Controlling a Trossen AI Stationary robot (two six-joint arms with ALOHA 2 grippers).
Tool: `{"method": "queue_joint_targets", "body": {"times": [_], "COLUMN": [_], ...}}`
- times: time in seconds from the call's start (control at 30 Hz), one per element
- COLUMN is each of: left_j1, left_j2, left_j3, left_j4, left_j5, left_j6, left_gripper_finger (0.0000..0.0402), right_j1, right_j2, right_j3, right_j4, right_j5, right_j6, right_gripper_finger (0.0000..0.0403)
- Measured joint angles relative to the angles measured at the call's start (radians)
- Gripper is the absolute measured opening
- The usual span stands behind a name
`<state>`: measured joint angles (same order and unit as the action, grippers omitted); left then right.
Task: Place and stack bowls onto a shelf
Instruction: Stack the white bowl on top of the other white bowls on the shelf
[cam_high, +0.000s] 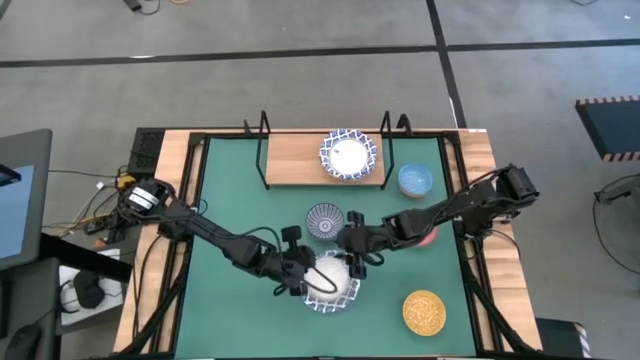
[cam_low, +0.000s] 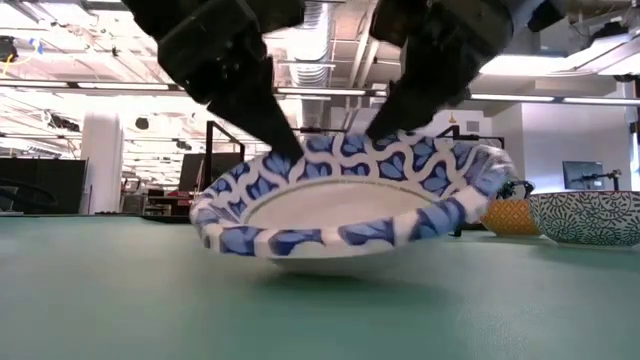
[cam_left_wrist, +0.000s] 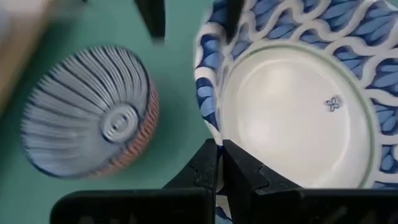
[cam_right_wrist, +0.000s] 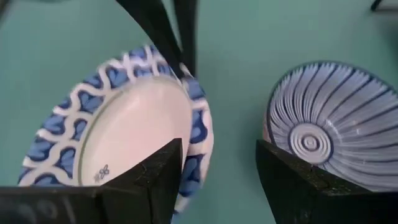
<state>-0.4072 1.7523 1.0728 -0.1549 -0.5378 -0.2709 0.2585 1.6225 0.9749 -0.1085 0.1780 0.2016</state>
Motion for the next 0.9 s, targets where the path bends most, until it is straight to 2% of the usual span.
{"method": "queue_joint_targets", "body": {"times": [0.1, 0.23, 0.33, 0.53, 0.8, 0.9], "left_j1": [-0.028, -0.04, -0.039, -0.038, -0.042, -0.046], "left_j2": [0.0, 0.0, 0.0, 0.0, 0.0, 0.0], "left_j3": [0.017, 0.03, 0.031, 0.031, 0.031, 0.031], "left_j4": [0.0, 0.001, 0.008, 0.016, 0.009, 0.009], "left_j5": [-0.058, -0.088, -0.105, -0.138, -0.158, -0.177], "left_j6": [0.074, 0.087, 0.095, 0.095, 0.094, 0.094], "left_gripper_finger": [0.0, 0.0, 0.0, 0.0, 0.0, 0.0], "right_j1": [-0.009, -0.013, -0.013, -0.013, -0.012, -0.005], "right_j2": [0.019, 0.02, 0.02, 0.02, 0.02, 0.02], "right_j3": [0.0, 0.0, 0.0, 0.0, -0.001, -0.001], "right_j4": [0.0, -0.001, 0.0, -0.002, 0.021, 0.029], "right_j5": [-0.001, -0.004, -0.006, -0.006, 0.013, 0.058], "right_j6": [0.011, 0.018, 0.018, -0.021, -0.037, -0.039], "right_gripper_finger": [0.0224, 0.0194, 0.0149, 0.0025, 0.002, 0.002]}}
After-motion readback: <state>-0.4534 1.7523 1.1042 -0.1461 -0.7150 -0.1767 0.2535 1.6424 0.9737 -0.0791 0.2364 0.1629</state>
